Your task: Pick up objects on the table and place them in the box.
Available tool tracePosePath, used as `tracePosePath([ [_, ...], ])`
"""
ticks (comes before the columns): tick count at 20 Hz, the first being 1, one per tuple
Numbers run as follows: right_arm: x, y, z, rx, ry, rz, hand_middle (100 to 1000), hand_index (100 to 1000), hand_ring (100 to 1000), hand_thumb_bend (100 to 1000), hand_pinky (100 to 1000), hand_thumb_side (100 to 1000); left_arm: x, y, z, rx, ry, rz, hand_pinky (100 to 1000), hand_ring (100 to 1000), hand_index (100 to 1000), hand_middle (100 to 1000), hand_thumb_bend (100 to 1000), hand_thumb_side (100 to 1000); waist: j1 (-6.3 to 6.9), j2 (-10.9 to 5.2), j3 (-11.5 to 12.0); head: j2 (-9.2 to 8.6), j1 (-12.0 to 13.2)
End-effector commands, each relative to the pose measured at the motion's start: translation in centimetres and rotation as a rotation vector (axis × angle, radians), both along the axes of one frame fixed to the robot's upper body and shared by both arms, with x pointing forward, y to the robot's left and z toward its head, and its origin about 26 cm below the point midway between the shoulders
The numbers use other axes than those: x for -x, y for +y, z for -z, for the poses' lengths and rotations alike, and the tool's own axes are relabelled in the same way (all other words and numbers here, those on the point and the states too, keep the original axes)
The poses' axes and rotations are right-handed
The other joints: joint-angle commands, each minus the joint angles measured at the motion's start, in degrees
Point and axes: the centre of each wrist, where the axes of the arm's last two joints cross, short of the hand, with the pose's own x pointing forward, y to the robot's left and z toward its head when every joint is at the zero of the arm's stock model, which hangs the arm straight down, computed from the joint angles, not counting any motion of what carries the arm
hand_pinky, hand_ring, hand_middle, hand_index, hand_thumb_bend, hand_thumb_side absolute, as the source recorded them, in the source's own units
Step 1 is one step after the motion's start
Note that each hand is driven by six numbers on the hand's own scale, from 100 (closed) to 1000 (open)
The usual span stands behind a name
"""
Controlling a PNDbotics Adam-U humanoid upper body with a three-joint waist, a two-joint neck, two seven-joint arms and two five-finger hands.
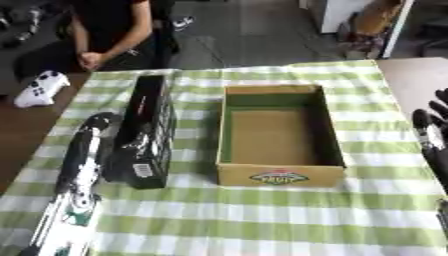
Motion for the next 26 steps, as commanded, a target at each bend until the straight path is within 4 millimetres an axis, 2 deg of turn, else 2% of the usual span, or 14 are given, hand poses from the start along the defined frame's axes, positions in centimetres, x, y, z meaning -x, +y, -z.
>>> tracePosePath([
  [1,-0.1,-0.4,-0.8,0.015,-0.023,-0.001,941,1000,922,523,891,736,0.0,-0.1,-0.7,-0.014,-0.021,0.013,941,881,825,886,890,613,-0.23,-0.39,-0.08,-0.62,0.32],
  [19,0.0,-0.4,-0.7,0.011,-0.021,-0.003,942,1000,922,523,891,734,-0.2,-0.2,0.6,-0.007,0.005,-0.04,931,879,885,893,830,626,-0.26,-0.31,-0.4,-0.62,0.42],
  [26,0.0,-0.4,-0.7,0.009,-0.019,-0.006,942,1000,922,523,891,732,0.0,-0.8,0.4,0.005,-0.011,0.004,901,871,901,891,821,634,-0.27,-0.28,-0.48,-0.59,0.52],
])
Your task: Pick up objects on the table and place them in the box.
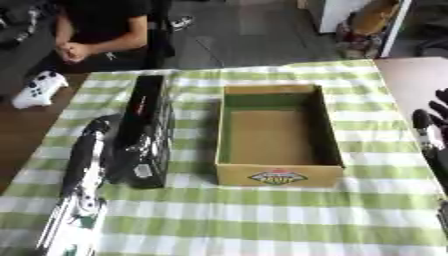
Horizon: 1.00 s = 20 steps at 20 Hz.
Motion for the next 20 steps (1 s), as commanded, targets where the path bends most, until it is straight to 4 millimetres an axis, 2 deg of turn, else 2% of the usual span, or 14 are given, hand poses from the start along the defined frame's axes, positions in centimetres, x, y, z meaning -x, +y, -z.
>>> tracePosePath([
  [1,0.0,-0.3,-0.7,0.011,-0.018,0.0,942,1000,922,523,891,732,0.1,-0.3,-0.6,0.005,-0.026,0.035,901,871,901,891,821,634,-0.27,-0.3,-0.11,-0.6,0.5],
  [11,-0.1,-0.3,-0.7,0.01,-0.017,-0.003,942,1000,923,523,892,731,0.4,-1.3,-1.9,0.001,-0.076,0.109,889,859,890,879,823,628,-0.35,-0.34,-0.16,-0.7,0.61],
  [15,-0.1,-0.3,-0.7,0.009,-0.017,-0.004,943,1000,923,522,892,730,0.5,-1.1,-2.5,0.002,-0.093,0.103,887,858,885,878,777,626,-0.34,-0.37,-0.14,-0.76,0.66],
  [20,0.0,-0.3,-0.6,0.009,-0.015,-0.004,943,1000,923,522,892,730,0.4,-0.8,-2.4,0.003,-0.084,0.085,886,857,885,878,764,630,-0.37,-0.36,-0.13,-0.84,0.69],
])
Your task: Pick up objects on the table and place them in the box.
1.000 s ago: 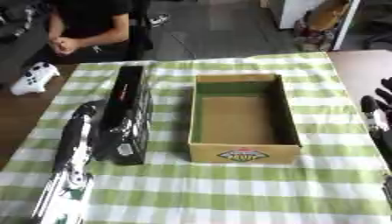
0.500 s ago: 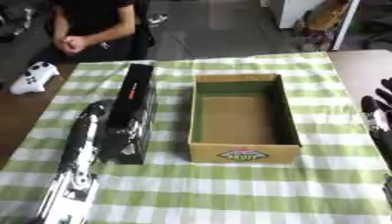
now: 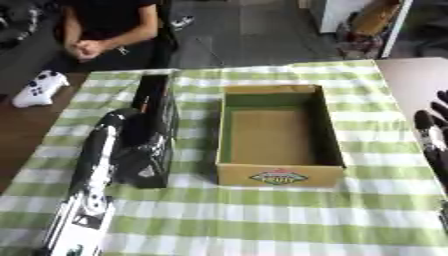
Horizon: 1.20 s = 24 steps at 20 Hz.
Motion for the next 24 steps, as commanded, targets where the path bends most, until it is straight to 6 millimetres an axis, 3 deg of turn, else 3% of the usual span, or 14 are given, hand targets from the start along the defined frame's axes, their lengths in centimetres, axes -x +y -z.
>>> tracePosePath([
  [1,0.0,-0.3,-0.6,0.011,-0.018,-0.001,943,1000,923,522,892,730,-0.1,0.5,-0.9,-0.012,-0.028,-0.01,885,857,885,878,763,630,-0.24,-0.43,0.0,-0.79,0.4],
  [20,-0.1,-0.3,-0.6,0.008,-0.017,-0.004,942,1000,923,521,892,728,-0.4,0.3,1.3,-0.066,0.061,-0.01,857,837,873,869,742,619,-0.31,-0.28,-0.3,-0.68,0.67],
  [24,-0.1,-0.3,-0.6,0.007,-0.017,-0.005,943,1000,923,520,892,730,-0.5,0.2,2.0,-0.088,0.079,-0.025,726,738,828,817,677,571,-0.42,-0.24,-0.38,-0.69,0.7],
])
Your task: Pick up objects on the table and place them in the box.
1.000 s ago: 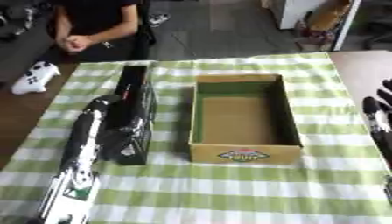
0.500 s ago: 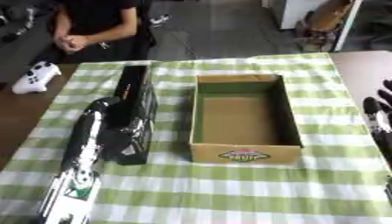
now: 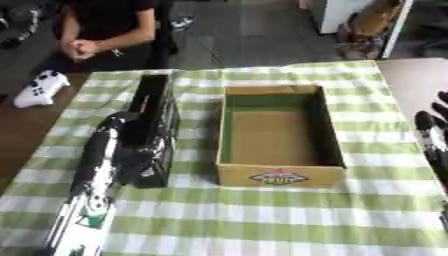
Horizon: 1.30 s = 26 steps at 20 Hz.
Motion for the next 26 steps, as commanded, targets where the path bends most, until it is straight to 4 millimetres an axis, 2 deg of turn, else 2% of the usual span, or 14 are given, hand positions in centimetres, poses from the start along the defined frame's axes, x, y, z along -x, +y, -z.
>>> tracePosePath([
  [1,-0.1,-0.3,-0.6,0.006,-0.017,-0.002,943,1000,923,520,892,729,-0.2,-0.1,1.0,-0.023,0.039,-0.01,665,673,803,797,598,519,-0.44,-0.22,-0.16,-0.69,0.53],
  [2,-0.1,-0.3,-0.6,0.006,-0.017,-0.002,943,1000,923,520,892,729,-0.2,-0.1,1.2,-0.029,0.041,-0.018,686,699,811,806,625,535,-0.47,-0.21,-0.17,-0.69,0.54],
  [3,-0.1,-0.3,-0.6,0.005,-0.017,-0.002,943,1000,923,520,892,729,-0.2,-0.1,1.3,-0.033,0.043,-0.027,496,543,751,744,465,437,-0.49,-0.2,-0.16,-0.67,0.56],
  [4,-0.1,-0.3,-0.6,0.005,-0.017,-0.002,943,1000,923,520,892,729,-0.3,0.0,1.4,-0.036,0.042,-0.039,480,531,744,738,450,429,-0.5,-0.2,-0.16,-0.67,0.59],
  [5,-0.1,-0.3,-0.6,0.005,-0.017,-0.002,943,1000,923,520,892,728,-0.3,0.0,1.4,-0.036,0.041,-0.051,362,448,690,681,283,329,-0.51,-0.19,-0.15,-0.66,0.6],
  [7,-0.1,-0.3,-0.6,0.004,-0.017,-0.002,943,1000,923,520,892,728,-0.4,0.0,1.5,-0.028,0.034,-0.077,228,337,610,609,100,253,-0.53,-0.16,-0.12,-0.65,0.61],
  [8,-0.1,-0.3,-0.6,0.004,-0.017,-0.003,943,1000,923,520,892,728,-0.4,0.1,1.5,-0.022,0.03,-0.088,241,348,618,616,101,258,-0.53,-0.15,-0.12,-0.64,0.62],
  [9,-0.1,-0.3,-0.6,0.004,-0.017,-0.003,943,1000,923,520,892,728,-0.4,0.1,1.5,-0.014,0.025,-0.098,103,240,530,550,100,240,-0.54,-0.14,-0.12,-0.63,0.65],
  [10,-0.1,-0.3,-0.6,0.004,-0.017,-0.003,943,1000,923,520,892,728,-0.4,0.1,1.5,-0.006,0.02,-0.107,100,224,515,537,100,246,-0.54,-0.13,-0.12,-0.63,0.67],
  [11,-0.1,-0.3,-0.6,0.004,-0.017,-0.003,943,1000,923,519,892,728,-0.4,0.1,1.6,0.005,0.015,-0.115,100,166,448,485,100,385,-0.55,-0.12,-0.12,-0.61,0.66],
  [12,-0.1,-0.3,-0.6,0.004,-0.017,-0.003,943,1000,923,519,892,728,-0.4,0.1,1.6,0.018,0.008,-0.125,100,172,452,489,100,369,-0.56,-0.1,-0.13,-0.6,0.67],
  [13,-0.1,-0.3,-0.6,0.003,-0.017,-0.003,943,1000,923,519,892,728,-0.4,0.1,1.7,0.03,0.004,-0.132,100,107,386,443,100,438,-0.57,-0.1,-0.13,-0.59,0.69],
  [17,-0.1,-0.3,-0.6,0.002,-0.017,-0.003,943,1000,923,519,892,728,-0.4,0.1,1.9,0.068,0.0,-0.136,100,100,311,399,100,445,-0.58,-0.08,-0.15,-0.56,0.72],
  [26,-0.1,-0.3,-0.6,0.001,-0.018,-0.004,943,1000,923,518,892,728,-0.5,0.1,2.1,0.095,0.001,-0.133,100,100,282,391,100,445,-0.58,-0.08,-0.16,-0.59,0.81],
])
